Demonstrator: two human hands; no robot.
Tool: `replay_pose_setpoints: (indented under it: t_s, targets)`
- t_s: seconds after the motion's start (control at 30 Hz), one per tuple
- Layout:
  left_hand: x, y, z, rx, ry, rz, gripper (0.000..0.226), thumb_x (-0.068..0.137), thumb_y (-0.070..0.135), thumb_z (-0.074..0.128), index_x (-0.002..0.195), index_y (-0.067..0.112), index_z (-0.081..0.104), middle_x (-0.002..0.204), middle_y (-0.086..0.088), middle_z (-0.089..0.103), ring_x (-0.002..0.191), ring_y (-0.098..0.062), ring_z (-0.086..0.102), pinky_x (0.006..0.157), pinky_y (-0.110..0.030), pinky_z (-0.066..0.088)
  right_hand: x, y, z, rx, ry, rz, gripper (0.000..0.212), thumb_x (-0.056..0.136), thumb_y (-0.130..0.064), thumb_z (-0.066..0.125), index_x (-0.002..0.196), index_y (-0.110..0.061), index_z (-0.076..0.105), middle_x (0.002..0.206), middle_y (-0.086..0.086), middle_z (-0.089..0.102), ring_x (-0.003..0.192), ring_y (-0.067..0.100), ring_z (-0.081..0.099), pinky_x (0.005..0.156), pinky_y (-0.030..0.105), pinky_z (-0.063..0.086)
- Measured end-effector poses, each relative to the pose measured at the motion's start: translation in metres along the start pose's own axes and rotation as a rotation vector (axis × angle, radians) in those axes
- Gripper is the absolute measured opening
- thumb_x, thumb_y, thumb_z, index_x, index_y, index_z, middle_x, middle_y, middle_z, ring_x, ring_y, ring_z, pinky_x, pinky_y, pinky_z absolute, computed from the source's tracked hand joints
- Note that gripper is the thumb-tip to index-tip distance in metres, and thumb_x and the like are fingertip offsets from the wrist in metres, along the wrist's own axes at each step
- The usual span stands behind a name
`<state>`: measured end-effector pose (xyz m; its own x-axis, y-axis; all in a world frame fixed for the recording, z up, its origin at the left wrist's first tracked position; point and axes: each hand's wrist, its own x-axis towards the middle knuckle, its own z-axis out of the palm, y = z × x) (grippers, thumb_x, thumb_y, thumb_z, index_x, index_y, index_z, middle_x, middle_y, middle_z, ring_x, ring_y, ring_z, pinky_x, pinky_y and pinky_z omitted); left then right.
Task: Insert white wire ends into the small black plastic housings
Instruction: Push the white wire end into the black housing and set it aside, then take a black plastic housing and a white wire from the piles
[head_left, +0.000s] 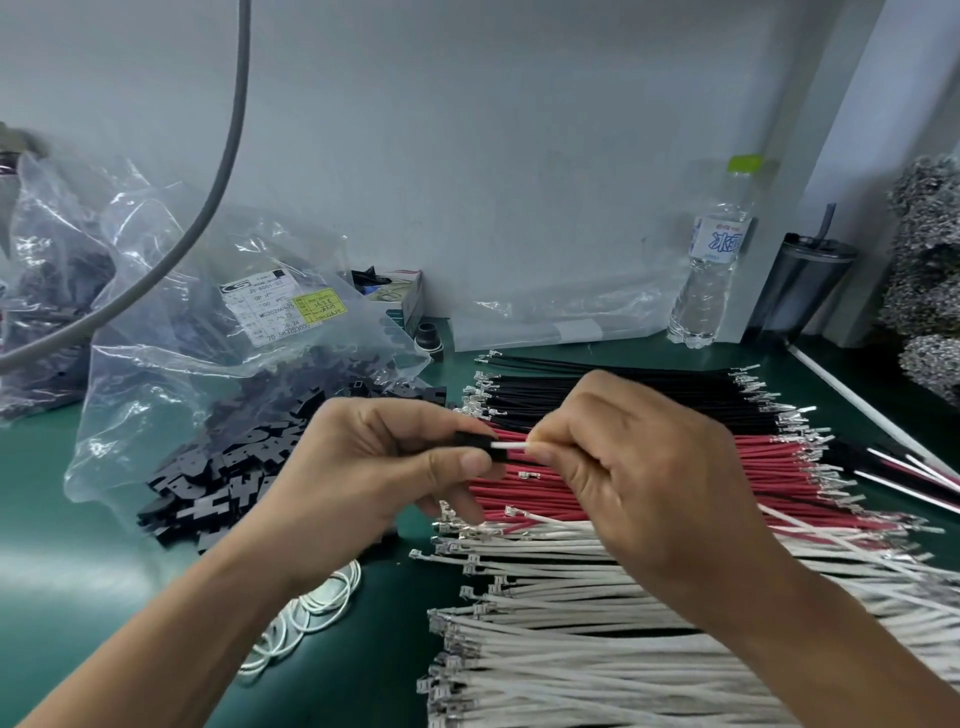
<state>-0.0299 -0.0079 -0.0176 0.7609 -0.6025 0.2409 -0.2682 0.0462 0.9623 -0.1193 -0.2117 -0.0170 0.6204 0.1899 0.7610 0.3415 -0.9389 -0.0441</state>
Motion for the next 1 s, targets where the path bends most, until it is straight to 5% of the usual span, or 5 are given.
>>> replay_pose_setpoints:
  t_s: [0.23,0.5,0.7,0.83,1.0]
  targets:
    - [0.003,-0.003,-0.016,-0.026,0.079,-0.009,0.028,0.072,0.028,0.081,0.099,0.019,0.082,0.093,-0.014,0.08,0.074,-0.028,0.077,0.06,-0.026,0.06,-0.004,0.007,-0.008,0.081,-0.238,0.267,0.028,0.099,-0.055,0.041,0.096,-0.035,0.061,0.085,-0.02,0.058,0.075,0.002,0.056,0.063,0.028,0.044]
    - [0.003,-0.009,-0.058,0.71,-0.201,-0.095,0.053,0.051,0.08,0.083,0.087,0.041,0.08,0.079,0.01,0.07,0.064,-0.007,0.065,0.057,-0.025,0.053,0.019,0.098,-0.104,-0.082,0.336,0.398,0.026,0.099,-0.064,0.05,0.103,-0.043,0.065,0.083,-0.019,0.067,0.069,0.005,0.063,0.052,0.024,0.043]
    - [0.009,-0.037,-0.078,1.011,-0.199,-0.069,0.059,0.041,0.096,0.073,0.083,0.054,0.072,0.083,0.027,0.068,0.064,0.005,0.065,0.057,-0.028,0.057,-0.09,0.267,-0.185,-0.656,-0.143,0.573,0.014,0.091,-0.059,0.049,0.101,-0.065,0.056,0.084,-0.034,0.06,0.058,-0.003,0.056,0.046,0.026,0.048]
    - [0.013,-0.055,-0.087,1.084,-0.229,-0.074,0.055,0.041,0.105,0.056,0.075,0.063,0.069,0.083,0.035,0.063,0.063,0.013,0.062,0.054,-0.022,0.055,-0.148,0.248,-0.161,-0.7,-0.552,0.773,0.025,0.08,-0.046,0.059,0.086,-0.069,0.051,0.071,-0.028,0.052,0.065,0.002,0.056,0.055,0.035,0.054]
    - [0.013,-0.052,-0.084,1.071,-0.243,-0.086,0.048,0.046,0.102,0.058,0.077,0.067,0.068,0.085,0.04,0.064,0.066,0.016,0.063,0.059,-0.024,0.057,-0.133,0.201,-0.144,-0.642,-0.549,0.839,0.024,0.079,-0.029,0.071,0.101,-0.037,0.075,0.085,-0.017,0.054,0.086,0.018,0.063,0.076,0.042,0.056]
